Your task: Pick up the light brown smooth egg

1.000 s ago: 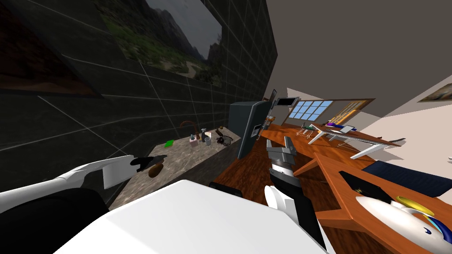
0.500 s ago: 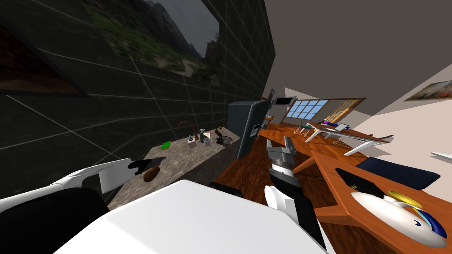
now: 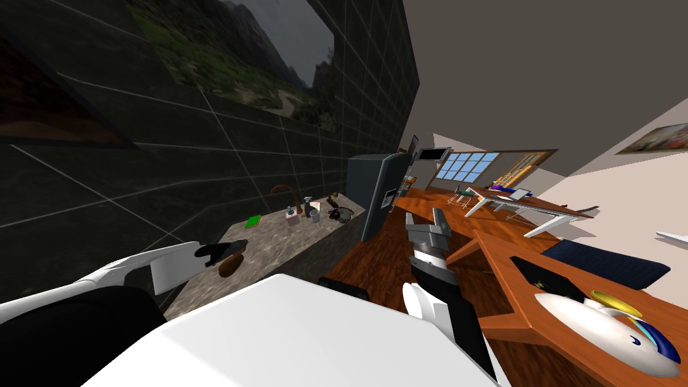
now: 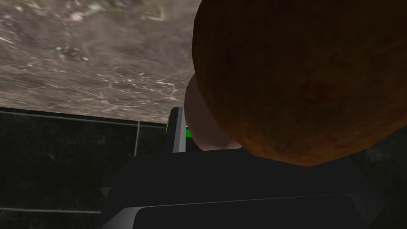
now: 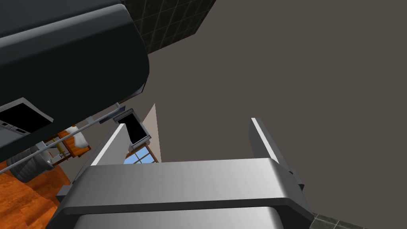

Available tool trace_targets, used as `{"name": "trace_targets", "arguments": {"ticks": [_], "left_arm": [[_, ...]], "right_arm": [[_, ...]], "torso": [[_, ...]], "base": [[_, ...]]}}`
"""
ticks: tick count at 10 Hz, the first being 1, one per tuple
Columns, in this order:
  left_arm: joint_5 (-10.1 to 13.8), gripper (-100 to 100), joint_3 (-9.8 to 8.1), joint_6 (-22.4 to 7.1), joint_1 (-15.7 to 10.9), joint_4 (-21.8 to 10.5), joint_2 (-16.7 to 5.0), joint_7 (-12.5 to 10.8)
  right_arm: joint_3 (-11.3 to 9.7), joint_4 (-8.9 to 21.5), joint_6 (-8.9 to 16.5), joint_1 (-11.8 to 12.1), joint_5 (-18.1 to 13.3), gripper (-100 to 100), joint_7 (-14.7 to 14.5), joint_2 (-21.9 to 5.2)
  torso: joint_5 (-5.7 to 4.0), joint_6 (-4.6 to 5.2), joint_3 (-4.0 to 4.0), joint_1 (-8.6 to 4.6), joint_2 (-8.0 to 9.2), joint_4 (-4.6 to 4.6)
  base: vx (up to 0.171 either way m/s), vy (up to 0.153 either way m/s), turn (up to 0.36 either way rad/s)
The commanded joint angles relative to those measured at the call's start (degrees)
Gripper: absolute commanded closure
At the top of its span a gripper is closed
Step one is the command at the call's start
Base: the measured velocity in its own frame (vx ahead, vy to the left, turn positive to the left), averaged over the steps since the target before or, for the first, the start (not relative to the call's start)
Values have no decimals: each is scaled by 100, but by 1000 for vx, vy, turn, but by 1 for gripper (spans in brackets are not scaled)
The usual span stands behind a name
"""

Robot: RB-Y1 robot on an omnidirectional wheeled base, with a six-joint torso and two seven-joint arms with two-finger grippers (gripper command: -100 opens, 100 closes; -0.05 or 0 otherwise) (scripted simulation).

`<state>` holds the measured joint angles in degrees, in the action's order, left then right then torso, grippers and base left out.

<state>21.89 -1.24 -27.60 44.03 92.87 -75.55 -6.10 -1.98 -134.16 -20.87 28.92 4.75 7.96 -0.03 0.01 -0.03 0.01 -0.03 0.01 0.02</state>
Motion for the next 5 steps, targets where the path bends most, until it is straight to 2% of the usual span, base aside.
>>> {"name": "trace_targets", "arguments": {"ticks": [1, 2, 3, 4, 5], "left_arm": [[0, 0, 0, 0, 0, 0, 0, 0], [87, 100, -48, -60, 52, 138, -168, -47], [138, 100, -95, -111, 102, 244, -277, -84], [113, 100, -91, -67, 102, 192, -224, -61], [120, 0, -95, -79, 105, 203, -235, -69]], "right_arm": [[0, 0, 0, 0, 0, 0, 0, 0], [0, 0, 0, 0, 0, 0, 0, 0], [0, 0, 0, 0, 0, 0, 0, 0], [0, 0, 0, 0, 0, 0, 0, 0], [0, 0, 0, 0, 0, 0, 0, 0]], "torso": [[0, 0, 0, 0, 0, 0], [0, 0, 0, 0, 0, 0], [-4, -5, 2, -5, 3, 1], [-5, -4, 5, -13, 9, 2], [-3, -3, 5, -10, 8, 2]], "base": [[0, 0, 0], [-5, -6, 95], [-26, -23, 94], [-14, -14, 13], [0, 0, 0]]}}
